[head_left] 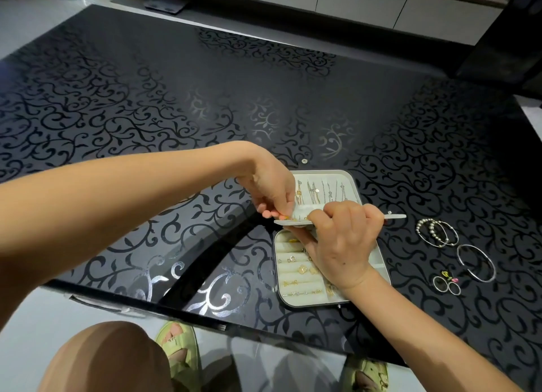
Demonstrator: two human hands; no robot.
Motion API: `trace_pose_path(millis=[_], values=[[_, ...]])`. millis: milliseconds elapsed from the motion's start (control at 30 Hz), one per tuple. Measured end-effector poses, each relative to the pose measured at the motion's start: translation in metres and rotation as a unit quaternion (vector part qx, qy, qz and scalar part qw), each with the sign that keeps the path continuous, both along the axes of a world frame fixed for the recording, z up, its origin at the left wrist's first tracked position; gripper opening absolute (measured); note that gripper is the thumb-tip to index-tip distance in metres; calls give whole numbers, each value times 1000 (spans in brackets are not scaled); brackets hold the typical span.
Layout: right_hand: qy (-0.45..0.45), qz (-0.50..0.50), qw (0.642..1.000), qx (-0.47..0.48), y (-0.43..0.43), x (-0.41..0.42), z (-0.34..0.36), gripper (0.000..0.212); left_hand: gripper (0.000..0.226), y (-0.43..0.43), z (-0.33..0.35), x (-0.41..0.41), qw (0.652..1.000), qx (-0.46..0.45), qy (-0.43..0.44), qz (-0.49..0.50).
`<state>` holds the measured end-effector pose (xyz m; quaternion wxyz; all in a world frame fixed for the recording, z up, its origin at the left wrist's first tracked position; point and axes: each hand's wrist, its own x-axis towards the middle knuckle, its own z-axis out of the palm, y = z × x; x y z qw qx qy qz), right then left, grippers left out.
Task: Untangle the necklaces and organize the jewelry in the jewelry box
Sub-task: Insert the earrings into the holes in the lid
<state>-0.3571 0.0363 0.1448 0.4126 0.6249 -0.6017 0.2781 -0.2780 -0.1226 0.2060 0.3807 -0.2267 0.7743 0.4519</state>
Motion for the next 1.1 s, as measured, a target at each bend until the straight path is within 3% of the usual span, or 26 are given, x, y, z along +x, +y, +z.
trace_pose_path(millis=[200,500,700,800,900,1033,1100], values=[[-1,6,1000,-4,-1,-1,-1,83,33,7,2,-6,997,-54,-11,-46],[9,-6,1000,-13,-2,-2,-3,86,35,9,4,-12,995,-54,-60,-64],[-4,2,1000,-28,-2,-3,-3,63,22,10,10,6,989,-139,10,-43],[-26,-6,1000,-4,-3,-3,3,53,13,14,8,31,969,-181,152,72],[-32,-25,997,65,-4,-3,13,55,17,26,-2,63,913,-204,267,230],[-4,-78,985,155,-5,-3,25,80,34,57,-4,84,842,-30,362,400],[-5,-90,980,177,-1,-2,34,86,37,72,0,82,808,12,390,441]])
